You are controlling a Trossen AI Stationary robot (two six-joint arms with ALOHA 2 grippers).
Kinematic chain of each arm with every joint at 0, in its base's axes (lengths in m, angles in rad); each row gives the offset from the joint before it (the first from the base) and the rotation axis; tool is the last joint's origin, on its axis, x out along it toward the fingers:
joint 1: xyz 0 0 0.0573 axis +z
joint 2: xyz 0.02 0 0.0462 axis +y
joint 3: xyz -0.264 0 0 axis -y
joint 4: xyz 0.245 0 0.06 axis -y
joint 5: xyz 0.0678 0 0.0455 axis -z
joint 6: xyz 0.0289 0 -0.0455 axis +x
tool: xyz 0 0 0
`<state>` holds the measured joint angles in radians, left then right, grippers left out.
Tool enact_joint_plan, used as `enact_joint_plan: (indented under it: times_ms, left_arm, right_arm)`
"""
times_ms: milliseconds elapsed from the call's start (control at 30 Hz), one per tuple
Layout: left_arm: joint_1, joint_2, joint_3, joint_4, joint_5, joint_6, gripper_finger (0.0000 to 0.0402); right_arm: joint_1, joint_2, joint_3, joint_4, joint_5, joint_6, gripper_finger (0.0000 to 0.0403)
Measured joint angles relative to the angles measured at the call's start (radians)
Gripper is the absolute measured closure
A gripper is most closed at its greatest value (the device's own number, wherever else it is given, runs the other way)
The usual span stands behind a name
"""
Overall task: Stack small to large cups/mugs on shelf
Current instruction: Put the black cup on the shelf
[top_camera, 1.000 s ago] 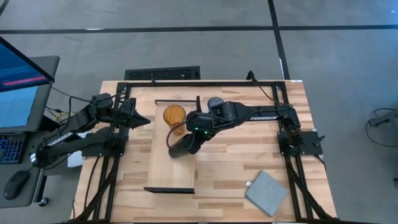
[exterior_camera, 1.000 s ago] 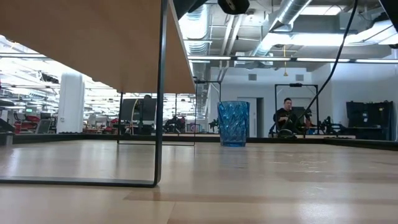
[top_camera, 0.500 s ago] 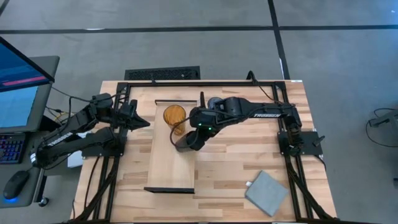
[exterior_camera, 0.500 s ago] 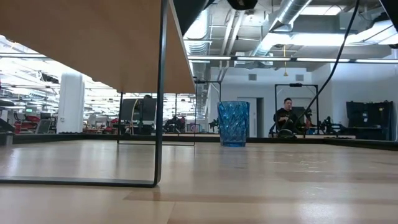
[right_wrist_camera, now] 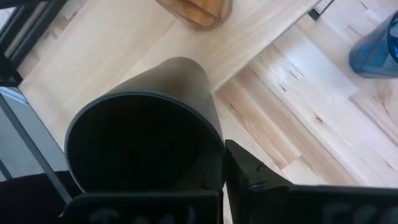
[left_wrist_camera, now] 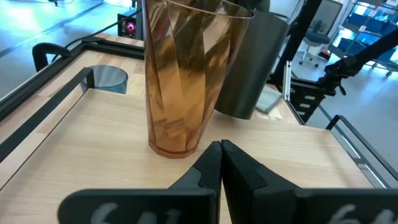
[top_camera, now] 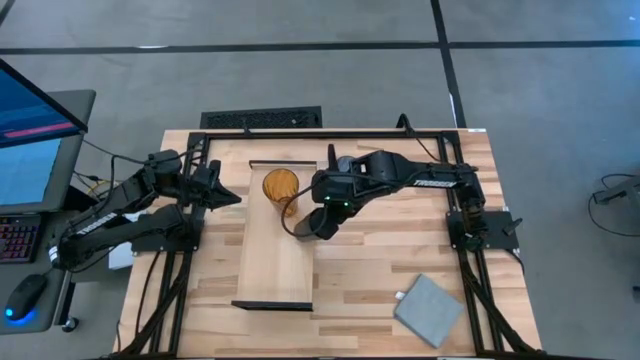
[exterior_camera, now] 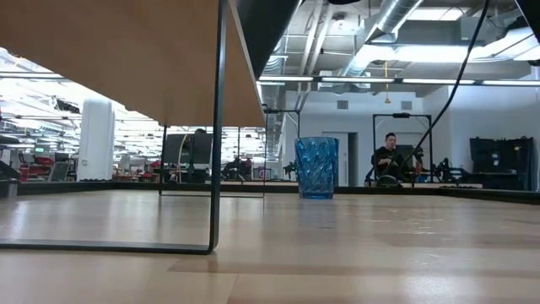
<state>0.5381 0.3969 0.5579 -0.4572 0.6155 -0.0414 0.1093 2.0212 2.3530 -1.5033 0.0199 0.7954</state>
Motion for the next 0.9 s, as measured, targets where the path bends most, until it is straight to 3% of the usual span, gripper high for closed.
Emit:
enact_joint_plan:
  times_ms: [300, 567, 900]
  left_arm:
    - [0.0, 0.0, 0.0, 0.005, -0.001, 0.0, 0.0401]
    - [0.0, 0.0, 0.0, 0.005, -0.02, 0.0, 0.0401]
    - [0.0, 0.0, 0.0, 0.005, -0.02, -0.006, 0.0401]
  right_arm:
    - [0.0, 0.0, 0.0, -0.001, -0.031, -0.001, 0.037]
    - [0.0, 0.0, 0.0, 0.011, -0.041, -0.032, 0.0391]
    - [-0.008, 0.0, 0.0, 0.015, -0.038, -0.036, 0.0372]
